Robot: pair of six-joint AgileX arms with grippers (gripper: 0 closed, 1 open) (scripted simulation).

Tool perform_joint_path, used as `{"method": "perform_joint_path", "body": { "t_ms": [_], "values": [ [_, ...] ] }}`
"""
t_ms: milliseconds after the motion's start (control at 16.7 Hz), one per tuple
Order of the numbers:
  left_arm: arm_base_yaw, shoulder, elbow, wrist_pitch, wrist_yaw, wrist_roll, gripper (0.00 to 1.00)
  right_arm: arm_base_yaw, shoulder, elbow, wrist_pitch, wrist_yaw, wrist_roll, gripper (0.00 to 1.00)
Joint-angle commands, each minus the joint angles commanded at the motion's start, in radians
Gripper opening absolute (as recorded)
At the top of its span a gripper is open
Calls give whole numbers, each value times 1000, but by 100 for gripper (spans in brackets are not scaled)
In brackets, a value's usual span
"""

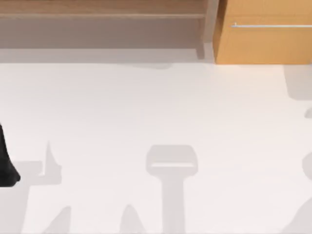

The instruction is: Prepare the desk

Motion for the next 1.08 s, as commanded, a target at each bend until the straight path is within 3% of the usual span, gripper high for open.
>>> {"method": "perform_joint_path", "body": {
  "t_ms": [1020, 1080],
  "values": [
    [0, 0, 0, 0, 0, 0, 100, 36, 92, 112, -15, 36, 11, 0],
    [0, 0, 0, 0, 0, 0, 100, 36, 92, 112, -15, 36, 11, 8]
  ]
}}
